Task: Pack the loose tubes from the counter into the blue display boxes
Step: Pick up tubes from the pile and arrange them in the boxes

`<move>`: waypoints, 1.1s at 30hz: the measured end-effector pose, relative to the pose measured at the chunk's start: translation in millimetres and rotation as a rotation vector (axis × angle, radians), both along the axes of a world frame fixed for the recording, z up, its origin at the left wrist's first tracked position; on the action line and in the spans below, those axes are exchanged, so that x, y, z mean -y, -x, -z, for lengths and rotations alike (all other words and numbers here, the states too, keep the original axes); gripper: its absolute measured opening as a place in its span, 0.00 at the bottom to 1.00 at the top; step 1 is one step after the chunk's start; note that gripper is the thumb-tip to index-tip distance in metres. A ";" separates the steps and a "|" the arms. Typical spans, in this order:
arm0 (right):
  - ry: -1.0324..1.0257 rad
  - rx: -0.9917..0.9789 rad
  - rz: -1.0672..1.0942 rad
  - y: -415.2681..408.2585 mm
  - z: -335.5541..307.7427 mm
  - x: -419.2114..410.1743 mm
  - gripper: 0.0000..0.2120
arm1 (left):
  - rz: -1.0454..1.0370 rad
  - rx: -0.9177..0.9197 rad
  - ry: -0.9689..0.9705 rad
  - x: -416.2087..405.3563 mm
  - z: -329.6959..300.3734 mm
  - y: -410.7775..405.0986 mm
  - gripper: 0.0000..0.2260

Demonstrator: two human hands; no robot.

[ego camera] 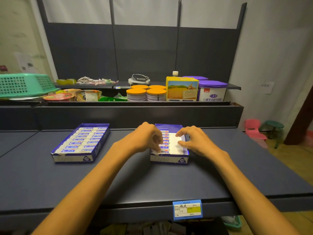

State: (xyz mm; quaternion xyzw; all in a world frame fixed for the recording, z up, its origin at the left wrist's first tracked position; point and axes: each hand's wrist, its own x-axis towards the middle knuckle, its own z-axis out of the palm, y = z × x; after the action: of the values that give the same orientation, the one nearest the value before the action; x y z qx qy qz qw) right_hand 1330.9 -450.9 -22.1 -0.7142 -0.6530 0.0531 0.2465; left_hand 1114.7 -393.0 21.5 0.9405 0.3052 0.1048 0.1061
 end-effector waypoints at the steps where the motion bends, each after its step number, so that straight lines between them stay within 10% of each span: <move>1: -0.008 0.003 0.000 0.2 -0.1 0.9 0.15 | -0.014 0.047 0.000 -1.2 -1.5 4.4 0.13; 33: -0.133 0.171 -0.562 313.3 -26.3 -7.1 0.25 | -0.720 -0.013 -0.264 76.2 15.7 335.6 0.25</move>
State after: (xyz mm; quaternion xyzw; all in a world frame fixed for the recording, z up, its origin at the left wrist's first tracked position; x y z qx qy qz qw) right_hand 1017.6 -443.8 4.2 -0.4894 -0.8456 0.0161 0.2127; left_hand 779.1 -469.2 5.7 0.7793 0.6006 0.1679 -0.0613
